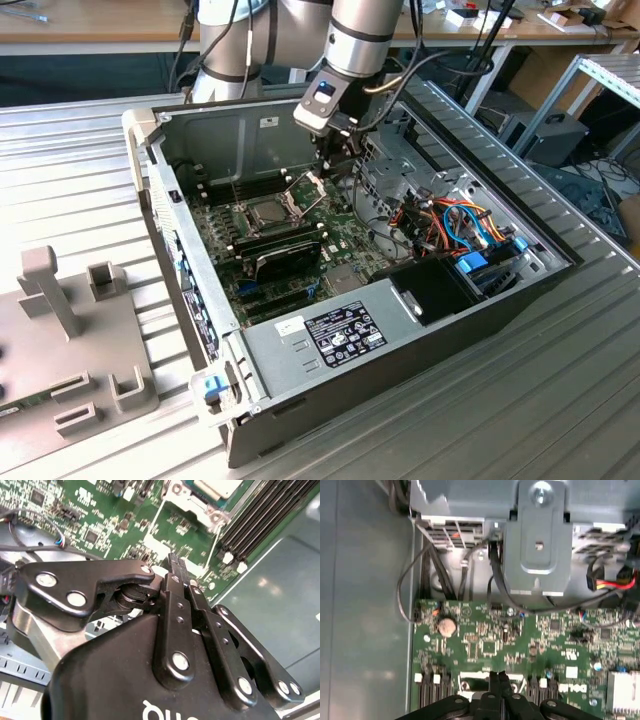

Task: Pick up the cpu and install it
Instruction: 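Close the cpu cover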

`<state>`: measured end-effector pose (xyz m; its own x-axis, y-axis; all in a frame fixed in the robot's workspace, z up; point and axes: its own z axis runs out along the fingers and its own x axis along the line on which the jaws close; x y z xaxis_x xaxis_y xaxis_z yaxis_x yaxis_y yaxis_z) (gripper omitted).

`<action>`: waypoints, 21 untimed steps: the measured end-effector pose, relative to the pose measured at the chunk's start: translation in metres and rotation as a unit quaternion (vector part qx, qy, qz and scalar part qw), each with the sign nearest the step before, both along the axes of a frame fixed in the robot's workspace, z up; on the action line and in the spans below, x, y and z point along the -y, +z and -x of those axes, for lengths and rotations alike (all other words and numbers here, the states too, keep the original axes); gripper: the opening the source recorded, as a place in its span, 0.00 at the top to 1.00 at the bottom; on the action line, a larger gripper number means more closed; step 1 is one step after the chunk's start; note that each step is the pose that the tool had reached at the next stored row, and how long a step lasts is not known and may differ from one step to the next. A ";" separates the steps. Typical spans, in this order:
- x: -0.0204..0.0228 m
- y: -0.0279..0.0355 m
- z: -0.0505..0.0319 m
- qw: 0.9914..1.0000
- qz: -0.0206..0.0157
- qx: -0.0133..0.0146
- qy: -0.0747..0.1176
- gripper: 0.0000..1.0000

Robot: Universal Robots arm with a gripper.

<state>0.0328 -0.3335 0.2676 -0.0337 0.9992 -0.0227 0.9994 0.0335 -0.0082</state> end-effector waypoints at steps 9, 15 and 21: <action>0.0000 -0.0115 -0.0140 1.000 0.000 0.000 0.000 0.89; 0.0000 -0.0213 -0.0149 1.000 0.000 0.000 0.000 0.89; 0.0000 -0.0222 -0.0136 1.000 0.000 0.000 0.000 0.89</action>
<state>0.0463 -0.3335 0.2454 -0.0337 0.9992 -0.0227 0.9994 0.0335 -0.0082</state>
